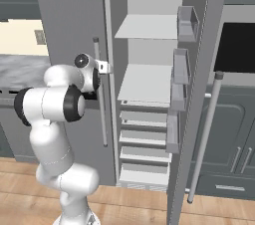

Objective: Place one of the steaks on the plate and the other in the bowl. Then place the bowl in the fridge.

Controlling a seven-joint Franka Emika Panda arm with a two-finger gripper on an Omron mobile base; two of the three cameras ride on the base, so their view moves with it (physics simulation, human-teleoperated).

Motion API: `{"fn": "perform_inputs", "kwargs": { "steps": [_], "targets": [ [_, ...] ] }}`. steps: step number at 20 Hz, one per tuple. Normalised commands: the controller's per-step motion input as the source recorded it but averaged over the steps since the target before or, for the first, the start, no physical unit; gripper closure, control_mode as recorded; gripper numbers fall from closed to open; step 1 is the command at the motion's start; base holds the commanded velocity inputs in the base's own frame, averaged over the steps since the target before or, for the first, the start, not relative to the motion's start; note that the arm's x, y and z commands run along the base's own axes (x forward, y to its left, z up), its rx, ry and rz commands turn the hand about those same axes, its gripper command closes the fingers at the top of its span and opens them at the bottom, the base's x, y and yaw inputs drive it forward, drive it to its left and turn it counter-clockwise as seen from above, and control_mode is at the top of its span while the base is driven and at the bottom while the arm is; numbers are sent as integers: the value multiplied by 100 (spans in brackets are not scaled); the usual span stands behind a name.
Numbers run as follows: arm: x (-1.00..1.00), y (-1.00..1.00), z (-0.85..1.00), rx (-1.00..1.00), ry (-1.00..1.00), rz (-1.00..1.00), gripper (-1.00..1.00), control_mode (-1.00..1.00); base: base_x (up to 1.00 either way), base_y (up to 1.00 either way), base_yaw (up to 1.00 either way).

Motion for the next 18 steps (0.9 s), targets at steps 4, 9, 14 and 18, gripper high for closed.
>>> {"fn": "perform_inputs", "kwargs": {
  "steps": [4, 9, 14, 18],
  "targets": [
    [-23, -1, 0, 0, 0, -7, 100, -100, 0, 0, 0],
    [-86, 9, 9, 0, 0, -25, 100, -100, 0, 0, 0],
    [-84, 24, 6, -5, -1, -30, 100, -100, 0, 0, 0],
    [-100, 48, 0, -8, -6, -48, 100, -100, 0, 0, 0]
  ]
}}
